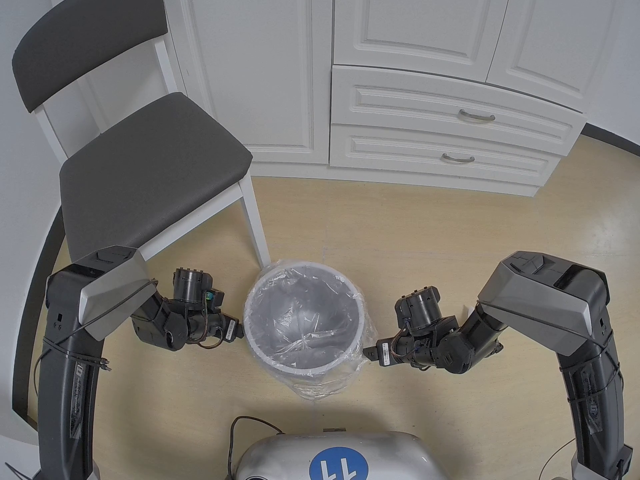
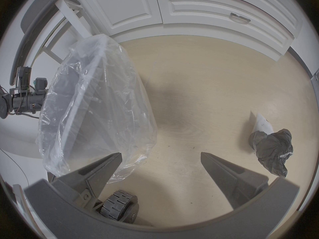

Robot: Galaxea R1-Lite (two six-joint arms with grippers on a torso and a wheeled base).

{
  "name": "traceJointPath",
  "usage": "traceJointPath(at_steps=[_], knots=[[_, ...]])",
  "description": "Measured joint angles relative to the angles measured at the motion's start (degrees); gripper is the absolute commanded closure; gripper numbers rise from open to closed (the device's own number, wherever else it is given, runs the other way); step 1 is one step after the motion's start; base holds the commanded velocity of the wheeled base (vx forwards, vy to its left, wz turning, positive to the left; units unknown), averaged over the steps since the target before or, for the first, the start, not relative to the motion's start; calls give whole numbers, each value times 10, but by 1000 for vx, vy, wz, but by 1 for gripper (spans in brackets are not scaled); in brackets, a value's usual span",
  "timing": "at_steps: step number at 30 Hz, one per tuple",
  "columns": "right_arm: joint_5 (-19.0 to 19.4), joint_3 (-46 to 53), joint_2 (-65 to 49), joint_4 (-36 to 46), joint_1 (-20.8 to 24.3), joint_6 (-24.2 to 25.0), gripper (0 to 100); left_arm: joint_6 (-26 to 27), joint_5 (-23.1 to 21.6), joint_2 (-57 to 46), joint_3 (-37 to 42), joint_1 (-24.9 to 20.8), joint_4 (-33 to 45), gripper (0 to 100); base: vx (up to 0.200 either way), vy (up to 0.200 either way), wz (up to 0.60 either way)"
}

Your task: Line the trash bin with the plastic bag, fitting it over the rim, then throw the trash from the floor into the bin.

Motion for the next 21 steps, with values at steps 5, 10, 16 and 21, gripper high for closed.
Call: traceJointPath(at_steps=[5, 10, 16, 21], knots=[[0, 3, -1, 0, 3, 0, 0, -37, 65, 12, -56, -9, 66, 0, 0, 0, 0], [0, 6, -1, -1, 4, 0, 0, -78, 114, 32, -125, -17, 101, 0, 0, 0, 0], [0, 8, -4, -1, 6, -1, 0, -97, 154, 66, -174, -25, 121, 0, 0, 0, 0], [0, 9, -4, 0, 7, -1, 0, -114, 154, 79, -188, -37, 123, 0, 0, 0, 0]])
